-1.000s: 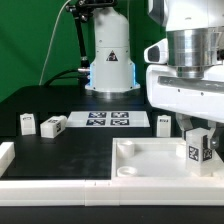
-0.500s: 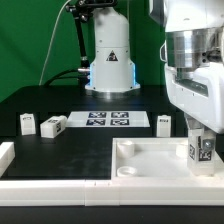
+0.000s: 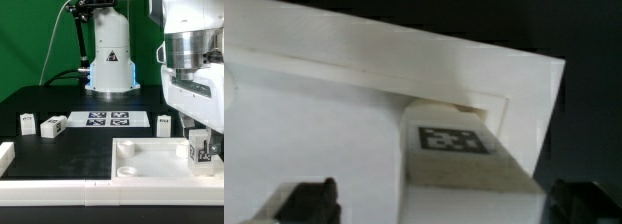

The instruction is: Assemble one leg

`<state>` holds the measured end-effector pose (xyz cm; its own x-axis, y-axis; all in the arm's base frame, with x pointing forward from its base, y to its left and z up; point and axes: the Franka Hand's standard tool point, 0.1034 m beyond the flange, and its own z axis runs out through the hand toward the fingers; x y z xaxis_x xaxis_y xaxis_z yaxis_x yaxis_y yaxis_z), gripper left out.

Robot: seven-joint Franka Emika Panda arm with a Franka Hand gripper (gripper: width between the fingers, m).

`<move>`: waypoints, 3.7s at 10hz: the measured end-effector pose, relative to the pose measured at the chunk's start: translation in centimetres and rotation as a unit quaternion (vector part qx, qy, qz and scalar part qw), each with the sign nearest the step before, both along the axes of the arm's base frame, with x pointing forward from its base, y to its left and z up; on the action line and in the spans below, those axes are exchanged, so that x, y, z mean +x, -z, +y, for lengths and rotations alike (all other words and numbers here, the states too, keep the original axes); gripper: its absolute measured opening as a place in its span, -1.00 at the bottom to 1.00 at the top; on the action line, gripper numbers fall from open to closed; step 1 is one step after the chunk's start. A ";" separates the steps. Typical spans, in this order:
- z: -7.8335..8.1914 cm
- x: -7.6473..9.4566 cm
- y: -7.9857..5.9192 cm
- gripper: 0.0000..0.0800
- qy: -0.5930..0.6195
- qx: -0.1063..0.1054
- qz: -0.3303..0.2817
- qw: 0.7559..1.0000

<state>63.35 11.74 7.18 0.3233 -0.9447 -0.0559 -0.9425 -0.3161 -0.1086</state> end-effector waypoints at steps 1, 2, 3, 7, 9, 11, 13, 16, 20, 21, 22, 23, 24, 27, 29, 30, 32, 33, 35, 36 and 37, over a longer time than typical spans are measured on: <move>-0.1 0.0 0.0 0.59 -0.068 -0.007 -0.005 0.998; 0.1 0.1 -0.1 0.62 -0.127 -0.012 -0.009 0.992; 0.3 0.1 -0.2 0.62 -0.179 -0.018 -0.014 0.984; 0.4 0.3 -0.4 0.62 -0.395 -0.042 -0.029 0.917; 0.3 0.3 -0.4 0.62 -0.465 -0.052 -0.033 0.883; 0.2 0.4 -0.4 0.62 -0.537 -0.065 -0.040 0.840; 0.1 0.4 -0.4 0.00 -0.569 -0.067 -0.041 0.818; 0.1 0.4 -0.4 -0.27 -0.551 -0.066 -0.041 0.831; 0.0 0.3 -0.4 -0.27 -0.413 -0.054 -0.037 0.909; -0.1 0.4 -0.4 -0.27 -0.364 -0.046 -0.036 0.930; -0.2 0.4 -0.4 -0.27 -0.344 -0.043 -0.035 0.937; -0.2 0.4 -0.4 -0.27 -0.283 -0.036 -0.031 0.958; -0.2 0.3 -0.4 -0.27 -0.230 -0.030 -0.026 0.972; 0.0 0.2 -0.3 -0.27 -0.063 -0.015 -0.010 0.998; 0.2 0.1 -0.3 -0.27 0.043 -0.005 0.001 0.999; 0.3 0.1 -0.3 -0.27 0.093 0.001 0.005 0.996; 0.3 0.1 -0.3 -0.27 0.155 0.012 0.011 0.988; 0.3 0.1 -0.3 -0.27 0.153 0.012 0.011 0.988; 0.4 0.0 -0.1 0.12 0.130 0.009 0.010 0.991; 0.4 0.0 -0.1 0.44 0.112 0.007 0.008 0.994; 0.3 0.0 -0.2 0.59 0.043 0.001 0.002 0.999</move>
Offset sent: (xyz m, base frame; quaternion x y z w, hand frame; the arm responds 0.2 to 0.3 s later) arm 0.0037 0.0097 0.0064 -0.0280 0.0106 -0.2882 0.9571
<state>63.36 12.07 7.33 0.2415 -0.9686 -0.0589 -0.9664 -0.2345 -0.1057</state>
